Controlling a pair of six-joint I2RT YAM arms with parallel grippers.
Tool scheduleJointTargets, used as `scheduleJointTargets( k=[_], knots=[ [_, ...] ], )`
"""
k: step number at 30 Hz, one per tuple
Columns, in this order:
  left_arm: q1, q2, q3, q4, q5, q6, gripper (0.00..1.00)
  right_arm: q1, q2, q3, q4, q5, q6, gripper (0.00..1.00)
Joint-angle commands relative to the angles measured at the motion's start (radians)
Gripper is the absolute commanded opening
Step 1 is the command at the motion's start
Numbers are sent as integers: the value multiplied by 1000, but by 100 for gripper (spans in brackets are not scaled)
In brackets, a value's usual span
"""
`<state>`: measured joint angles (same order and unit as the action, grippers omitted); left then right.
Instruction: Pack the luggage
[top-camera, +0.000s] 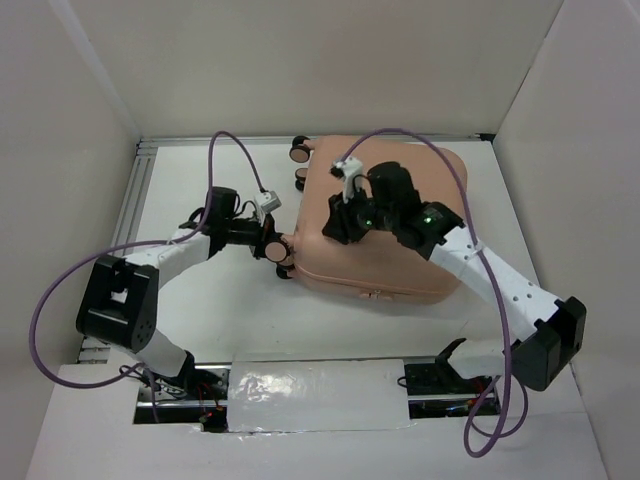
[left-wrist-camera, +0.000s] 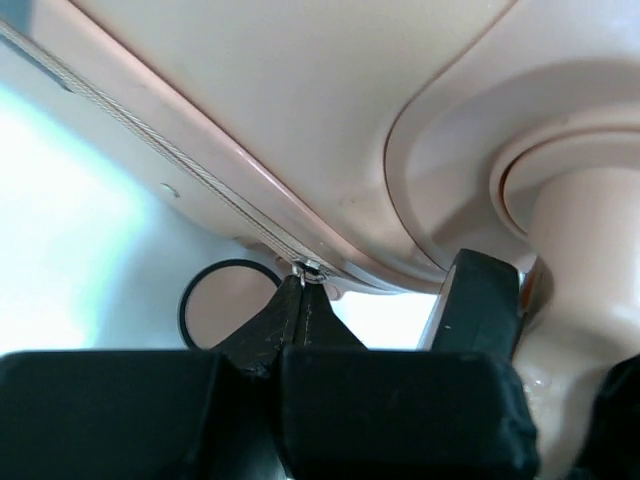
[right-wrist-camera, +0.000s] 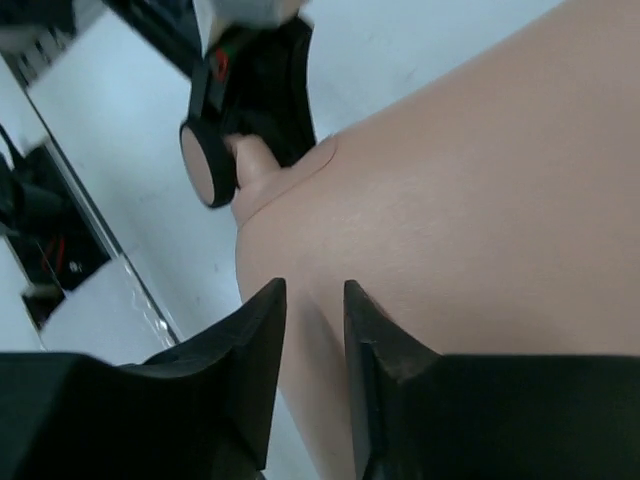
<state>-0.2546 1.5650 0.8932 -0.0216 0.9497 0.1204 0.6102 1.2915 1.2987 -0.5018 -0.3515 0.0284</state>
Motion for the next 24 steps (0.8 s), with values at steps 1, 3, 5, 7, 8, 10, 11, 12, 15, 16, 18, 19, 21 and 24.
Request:
scheduleJointTargets(
  k=[1, 3, 5, 7, 8, 10, 11, 12, 15, 16, 18, 19, 21, 24],
  knots=[
    [-12, -62, -14, 98, -66, -97, 0, 89, 5, -39, 42, 118, 2, 34],
    [-12, -71, -46, 142, -92, -122, 0, 159, 43, -30, 31, 156, -7, 33],
    [-21, -98, -77, 195, -103, -181, 0, 200, 67, -30, 31, 171, -7, 30],
    [-34, -128, -149, 291, -149, -224, 0, 246, 68, -30, 6, 184, -16, 30],
    [-43, -144, -172, 319, -173, -269, 0, 258, 68, -42, 6, 193, -25, 28],
    [-78, -187, -226, 357, -216, -304, 0, 290, 68, -42, -23, 180, -25, 27],
    [-93, -203, -240, 377, -232, -314, 0, 301, 54, -59, -23, 180, -25, 27],
    [-125, -215, -252, 377, -248, -314, 0, 312, 26, -77, -23, 180, -16, 27],
    [-159, -252, -266, 341, -310, -304, 0, 335, 5, -130, -1, 180, 17, 27],
    [-160, -261, -278, 341, -310, -304, 0, 335, -4, -139, -1, 190, 18, 27],
    [-160, -296, -301, 331, -321, -341, 0, 335, 8, -171, 20, 201, 18, 27],
    [-169, -313, -310, 331, -321, -341, 0, 335, 32, -171, 20, 201, 18, 27],
    [-169, -362, -336, 331, -344, -367, 0, 335, 64, -171, 20, 216, 5, 24],
    [-178, -408, -382, 354, -335, -422, 0, 332, 114, -171, 84, 275, 14, 23]
  ],
)
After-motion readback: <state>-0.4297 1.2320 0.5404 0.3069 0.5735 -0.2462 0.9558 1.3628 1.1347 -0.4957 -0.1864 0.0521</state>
